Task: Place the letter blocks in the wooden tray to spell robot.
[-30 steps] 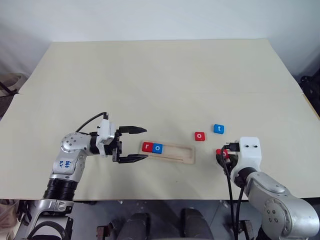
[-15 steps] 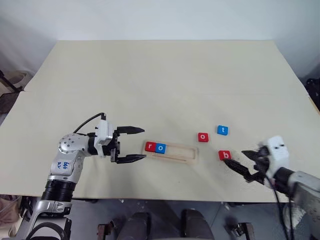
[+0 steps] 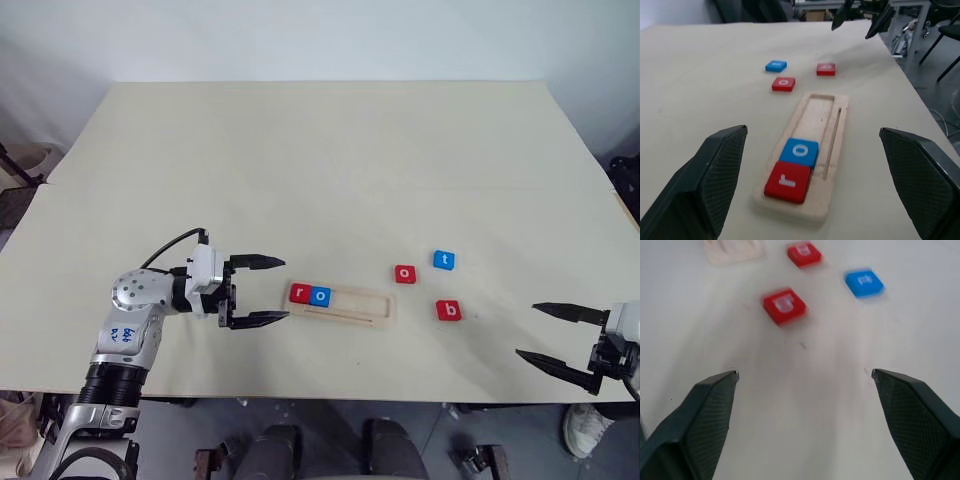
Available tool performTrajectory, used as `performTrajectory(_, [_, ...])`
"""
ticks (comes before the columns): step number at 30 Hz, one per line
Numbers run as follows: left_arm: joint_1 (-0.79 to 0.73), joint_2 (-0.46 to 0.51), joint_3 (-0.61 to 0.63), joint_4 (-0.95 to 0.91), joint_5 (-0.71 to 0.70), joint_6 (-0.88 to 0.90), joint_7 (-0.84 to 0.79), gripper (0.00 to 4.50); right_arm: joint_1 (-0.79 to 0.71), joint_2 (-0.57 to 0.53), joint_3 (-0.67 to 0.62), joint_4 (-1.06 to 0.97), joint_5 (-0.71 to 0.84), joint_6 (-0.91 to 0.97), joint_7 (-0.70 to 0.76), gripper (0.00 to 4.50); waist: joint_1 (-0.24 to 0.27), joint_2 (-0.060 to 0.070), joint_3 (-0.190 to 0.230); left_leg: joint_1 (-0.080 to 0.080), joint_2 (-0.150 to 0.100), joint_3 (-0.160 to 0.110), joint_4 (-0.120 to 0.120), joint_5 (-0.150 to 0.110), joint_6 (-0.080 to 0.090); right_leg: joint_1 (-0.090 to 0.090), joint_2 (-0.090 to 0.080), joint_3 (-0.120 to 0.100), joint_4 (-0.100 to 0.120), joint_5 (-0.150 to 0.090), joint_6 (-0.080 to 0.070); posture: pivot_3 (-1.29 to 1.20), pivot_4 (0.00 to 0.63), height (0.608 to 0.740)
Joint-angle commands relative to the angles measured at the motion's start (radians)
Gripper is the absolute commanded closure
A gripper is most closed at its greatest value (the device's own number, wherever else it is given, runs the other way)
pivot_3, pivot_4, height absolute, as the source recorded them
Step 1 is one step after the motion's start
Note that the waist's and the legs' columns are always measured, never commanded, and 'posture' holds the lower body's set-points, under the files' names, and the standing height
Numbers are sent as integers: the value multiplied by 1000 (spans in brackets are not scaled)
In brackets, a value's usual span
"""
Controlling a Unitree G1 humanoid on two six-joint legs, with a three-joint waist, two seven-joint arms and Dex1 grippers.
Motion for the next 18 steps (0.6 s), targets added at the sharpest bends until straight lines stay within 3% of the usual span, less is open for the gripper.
performTrajectory(1, [14, 17, 24, -37, 4, -1, 20, 0, -50, -34, 33, 97, -18, -93, 16, 31, 0, 0, 0, 0, 0, 0, 0, 0, 0, 0, 0, 0, -1, 0, 0, 0, 150, 740])
performTrajectory(6, [39, 25, 32, -66, -12, -1, 10, 0, -180, -56, 110, 165, -19, -118, 21, 31, -4, 0, 0, 0, 1, 1, 0, 0, 0, 0, 0, 0, -2, 0, 0, 0, 150, 740])
performTrajectory(12, [56, 23, 34, -98, -22, 7, 7, 0, -276, -90, 236, 15, 6, 29, 48, 31, 1, 0, 0, 0, 1, 1, 0, 0, 0, 0, 0, 0, -2, 0, 0, 0, 150, 740])
performTrajectory(18, [74, 0, 9, -150, -29, 21, 15, 0, -364, -137, 406, -71, -86, 150, 30, 31, 2, 0, 0, -1, 1, 0, 1, 0, 0, 0, -1, 0, -2, 0, 0, 0, 150, 740])
